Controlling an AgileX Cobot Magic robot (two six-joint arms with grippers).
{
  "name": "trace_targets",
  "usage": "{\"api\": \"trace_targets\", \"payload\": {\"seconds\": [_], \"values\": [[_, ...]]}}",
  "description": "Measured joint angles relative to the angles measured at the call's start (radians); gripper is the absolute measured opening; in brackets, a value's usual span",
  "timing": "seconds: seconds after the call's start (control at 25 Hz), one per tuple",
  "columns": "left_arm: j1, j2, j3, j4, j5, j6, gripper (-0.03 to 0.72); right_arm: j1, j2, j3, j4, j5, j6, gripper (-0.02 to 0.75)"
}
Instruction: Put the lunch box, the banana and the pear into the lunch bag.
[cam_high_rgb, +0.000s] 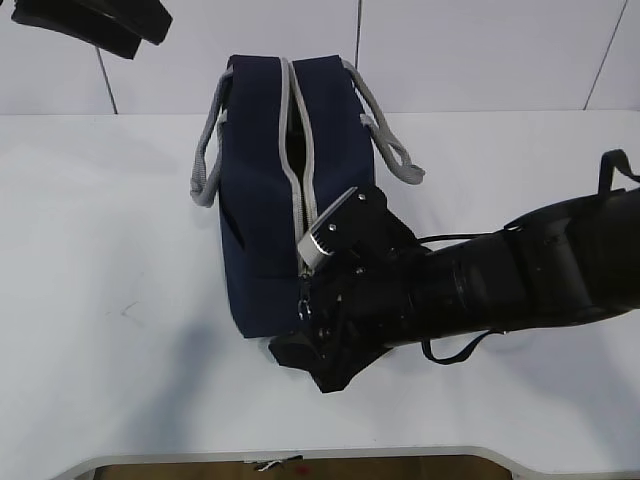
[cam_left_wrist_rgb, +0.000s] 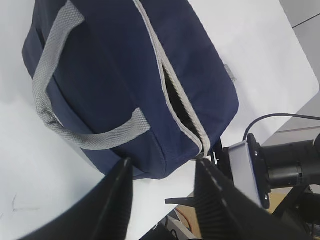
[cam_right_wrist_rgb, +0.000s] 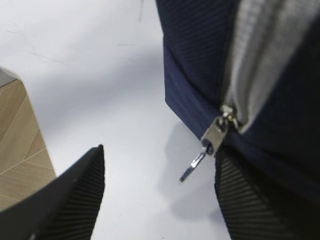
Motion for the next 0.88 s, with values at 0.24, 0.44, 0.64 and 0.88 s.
{"api": "trace_targets", "payload": {"seconds": [0.24,0.44,0.64,0.88], "values": [[0.0,0.0,0.0,0.0,0.0,0.0,0.309,0.0,0.0,0.0,0.0,0.0,0.0,0.484],[0.0,0.0,0.0,0.0,0.0,0.0,0.309,0.0,0.0,0.0,0.0,-0.015,0.0,0.4],[0.0,0.0,0.0,-0.002,0.0,0.0,0.307,0.0,0.002,0.0,0.0,-0.042,0.0,0.351],[0.0,0.0,0.0,-0.002,0.0,0.0,0.283,0.0,0.002,0.0,0.0,-0.047,0.0,0.27]]}}
